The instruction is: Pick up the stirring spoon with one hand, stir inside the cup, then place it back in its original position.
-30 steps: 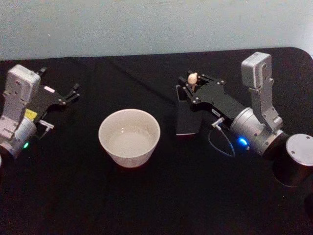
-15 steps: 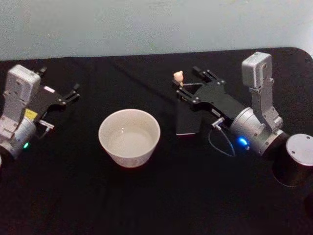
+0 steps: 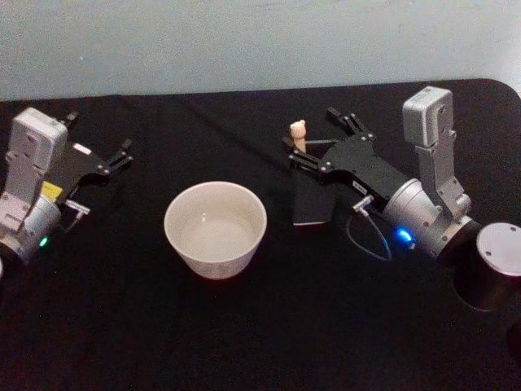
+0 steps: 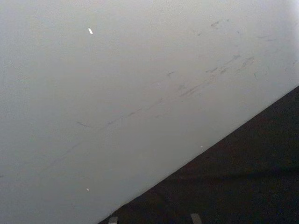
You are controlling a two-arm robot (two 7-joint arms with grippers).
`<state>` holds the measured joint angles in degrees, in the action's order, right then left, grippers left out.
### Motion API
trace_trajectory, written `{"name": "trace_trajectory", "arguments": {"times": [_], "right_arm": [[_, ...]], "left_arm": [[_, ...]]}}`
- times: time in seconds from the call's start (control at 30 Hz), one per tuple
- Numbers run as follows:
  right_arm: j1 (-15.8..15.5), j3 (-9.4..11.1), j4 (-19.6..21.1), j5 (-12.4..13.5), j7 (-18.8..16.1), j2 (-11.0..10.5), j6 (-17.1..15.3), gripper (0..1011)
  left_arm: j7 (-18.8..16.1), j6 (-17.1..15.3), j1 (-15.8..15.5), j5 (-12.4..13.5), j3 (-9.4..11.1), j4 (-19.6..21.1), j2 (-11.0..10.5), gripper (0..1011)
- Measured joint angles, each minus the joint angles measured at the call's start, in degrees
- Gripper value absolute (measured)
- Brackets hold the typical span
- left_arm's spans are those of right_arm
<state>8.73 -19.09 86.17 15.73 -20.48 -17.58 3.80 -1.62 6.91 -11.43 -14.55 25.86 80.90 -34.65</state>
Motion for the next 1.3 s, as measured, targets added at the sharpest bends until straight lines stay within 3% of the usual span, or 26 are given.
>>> {"name": "trace_trajectory", "arguments": {"times": [0.2, 0.37, 0.5, 0.63, 0.93, 1.3], "right_arm": [[0.2, 1.4, 1.0, 1.2, -0.3, 0.3, 2.2, 1002], [-0.1, 4.7, 2.0, 1.5, 2.8, 1.3, 4.9, 1002], [-0.5, 6.7, 1.1, -1.4, 7.3, 2.1, 5.6, 1002], [-0.7, 8.1, -1.8, -6.3, 12.0, 2.4, 5.6, 1002], [-0.6, 8.2, -7.8, -10.5, 13.7, 3.1, 3.3, 1002], [-0.4, 8.0, -8.9, -11.0, 13.5, 3.3, 2.7, 1002]], "left_arm": [[0.0, 0.0, 0.0, 0.0, 0.0, 0.0, 0.0, 1001], [0.0, 0.0, 0.0, 0.0, 0.0, 0.0, 0.0, 1001], [0.0, 0.0, 0.0, 0.0, 0.0, 0.0, 0.0, 1001], [0.0, 0.0, 0.0, 0.0, 0.0, 0.0, 0.0, 1001], [0.0, 0.0, 0.0, 0.0, 0.0, 0.0, 0.0, 1001], [0.0, 0.0, 0.0, 0.0, 0.0, 0.0, 0.0, 1001]]}}
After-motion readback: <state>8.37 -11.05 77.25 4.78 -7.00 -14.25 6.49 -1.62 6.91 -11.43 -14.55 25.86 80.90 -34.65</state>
